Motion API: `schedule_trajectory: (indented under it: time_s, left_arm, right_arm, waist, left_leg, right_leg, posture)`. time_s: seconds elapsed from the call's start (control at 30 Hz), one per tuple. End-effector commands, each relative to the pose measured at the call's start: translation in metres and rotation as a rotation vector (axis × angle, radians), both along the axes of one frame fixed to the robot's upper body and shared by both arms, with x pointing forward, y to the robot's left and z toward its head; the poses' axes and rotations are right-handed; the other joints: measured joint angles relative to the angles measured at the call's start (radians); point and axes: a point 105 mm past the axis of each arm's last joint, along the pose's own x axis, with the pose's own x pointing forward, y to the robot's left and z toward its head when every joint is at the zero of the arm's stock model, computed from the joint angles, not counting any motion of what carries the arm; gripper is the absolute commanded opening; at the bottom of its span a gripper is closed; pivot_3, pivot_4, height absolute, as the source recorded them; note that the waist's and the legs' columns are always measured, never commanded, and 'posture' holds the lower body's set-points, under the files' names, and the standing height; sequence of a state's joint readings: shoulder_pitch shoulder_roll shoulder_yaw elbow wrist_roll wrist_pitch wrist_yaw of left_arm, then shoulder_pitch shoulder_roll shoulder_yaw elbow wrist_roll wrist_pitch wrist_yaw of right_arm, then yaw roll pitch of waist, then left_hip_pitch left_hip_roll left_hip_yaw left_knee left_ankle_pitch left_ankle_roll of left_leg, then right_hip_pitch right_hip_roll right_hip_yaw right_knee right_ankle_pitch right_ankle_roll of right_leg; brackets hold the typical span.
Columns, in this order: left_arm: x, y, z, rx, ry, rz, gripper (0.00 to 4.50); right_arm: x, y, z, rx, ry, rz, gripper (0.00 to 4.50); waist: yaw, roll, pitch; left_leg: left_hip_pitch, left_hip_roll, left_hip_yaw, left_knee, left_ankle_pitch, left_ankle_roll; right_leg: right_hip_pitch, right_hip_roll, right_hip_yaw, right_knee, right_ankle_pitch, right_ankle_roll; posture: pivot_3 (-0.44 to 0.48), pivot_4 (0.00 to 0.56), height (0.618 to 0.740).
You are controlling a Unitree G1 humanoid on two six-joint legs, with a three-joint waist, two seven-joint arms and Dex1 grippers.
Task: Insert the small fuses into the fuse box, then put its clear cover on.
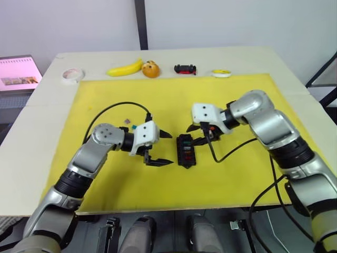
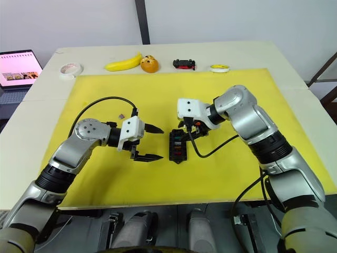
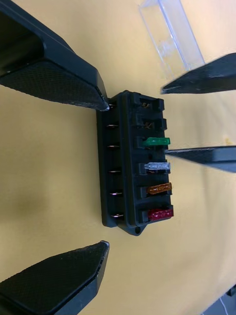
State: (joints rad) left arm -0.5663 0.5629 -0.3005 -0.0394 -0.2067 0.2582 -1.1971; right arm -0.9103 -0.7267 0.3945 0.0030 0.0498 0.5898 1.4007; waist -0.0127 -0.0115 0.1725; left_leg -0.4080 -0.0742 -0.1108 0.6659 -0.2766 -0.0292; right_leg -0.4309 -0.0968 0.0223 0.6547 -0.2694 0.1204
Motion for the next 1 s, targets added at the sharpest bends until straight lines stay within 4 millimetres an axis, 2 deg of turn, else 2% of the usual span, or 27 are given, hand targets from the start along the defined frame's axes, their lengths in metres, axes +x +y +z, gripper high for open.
schedule_trajectory:
  time_s: [0.03,0.2,0.3,0.4,0.43,1.0]
  left_arm:
    - [0.000,-0.001,0.011,-0.011,-0.033,-0.015,4.50]
    - [-0.003,0.000,0.012,-0.024,-0.022,-0.029,4.50]
    - [-0.003,-0.002,0.013,-0.033,-0.019,-0.036,4.50]
    - [-0.003,-0.003,0.013,-0.030,-0.023,-0.042,4.50]
    - [-0.002,-0.003,0.014,-0.030,-0.023,-0.042,4.50]
    - [0.004,-0.005,0.013,-0.023,-0.028,-0.020,4.50]
  right_arm:
    - [-0.005,-0.001,0.024,0.109,-0.032,0.015,2.44]
    - [-0.015,0.002,0.019,0.327,-0.016,0.024,2.44]
    - [-0.019,0.004,0.005,0.446,0.007,-0.007,1.65]
    - [-0.019,0.006,-0.003,0.510,0.018,-0.036,0.21]
    - [-0.018,0.006,-0.005,0.515,0.025,-0.043,0.03]
    - [-0.015,-0.003,-0.032,0.442,0.054,-0.115,0.03]
  waist:
    - [-0.001,0.000,0.000]
    - [0.001,0.000,0.000]
    - [0.000,0.000,0.000]
    - [-0.001,0.000,0.000]
    - [-0.001,0.000,0.000]
    - [-0.001,0.000,0.000]
  left_leg:
    - [0.000,0.000,0.000,0.000,0.000,0.000]
    - [0.000,0.000,0.000,0.000,0.000,0.000]
    - [0.000,0.000,-0.001,0.000,0.000,0.000]
    - [0.000,0.000,0.000,0.000,0.000,0.000]
    - [0.000,0.000,0.000,0.000,0.000,0.000]
    - [0.000,0.000,0.000,0.000,0.000,0.000]
  right_leg:
    - [0.000,0.000,0.000,0.000,0.000,0.000]
    - [0.000,0.000,0.000,0.000,0.000,0.000]
    - [0.000,0.000,0.000,0.000,0.000,0.000]
    - [0.000,0.000,0.000,0.001,0.000,0.000]
    - [0.000,0.000,0.000,0.001,0.000,0.000]
    - [0.000,0.000,0.000,0.001,0.000,0.000]
  posture:
    - [0.000,0.150,0.740]
    - [0.000,0.150,0.740]
    - [0.000,0.150,0.740]
    - [0.000,0.150,0.740]
    - [0.000,0.150,0.740]
    - [0.000,0.150,0.740]
